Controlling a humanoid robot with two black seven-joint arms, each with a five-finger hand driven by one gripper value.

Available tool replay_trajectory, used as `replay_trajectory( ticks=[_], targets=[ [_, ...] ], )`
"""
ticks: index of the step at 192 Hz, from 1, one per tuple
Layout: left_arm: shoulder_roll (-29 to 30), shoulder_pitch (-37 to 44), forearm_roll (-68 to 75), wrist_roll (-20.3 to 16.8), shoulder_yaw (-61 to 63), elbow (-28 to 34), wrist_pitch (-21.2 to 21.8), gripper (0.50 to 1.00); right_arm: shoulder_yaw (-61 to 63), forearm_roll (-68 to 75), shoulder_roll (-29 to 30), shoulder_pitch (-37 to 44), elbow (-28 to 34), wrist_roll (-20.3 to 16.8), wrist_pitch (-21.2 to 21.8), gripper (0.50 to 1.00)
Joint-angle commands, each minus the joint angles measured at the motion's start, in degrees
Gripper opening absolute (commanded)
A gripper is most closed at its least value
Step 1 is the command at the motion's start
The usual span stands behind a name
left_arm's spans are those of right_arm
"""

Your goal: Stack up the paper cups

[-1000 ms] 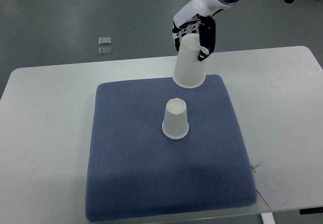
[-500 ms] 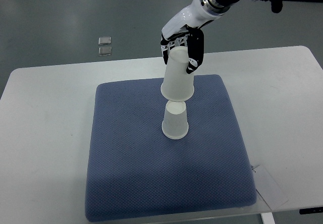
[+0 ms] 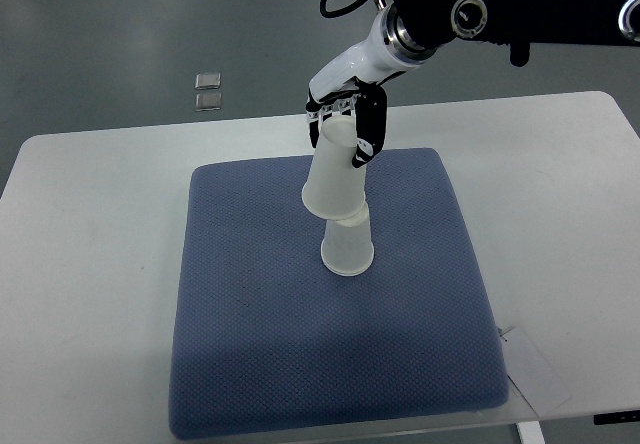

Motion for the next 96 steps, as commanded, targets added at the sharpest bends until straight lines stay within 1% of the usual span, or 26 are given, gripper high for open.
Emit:
replay_trajectory(
  ticks=[1,24,96],
  targets=[
    [0.0,0.0,0.1,0.0,0.0,0.0,0.0,1.0,0.0,-0.1,0.0,-1.1,0.0,-0.1,-0.8,0.693],
    [0.0,0.0,0.0,0.0,0.0,0.0,0.0,1.0,-0.1,-0.3,0.1,-1.9,-0.4,-0.1,-1.4,0.693],
    [0.0,0.0,0.0,0.0,0.0,0.0,0.0,1.0,-0.1,-0.6,-0.2,-2.9,-0.4,-0.1,-1.4,0.693]
  ],
)
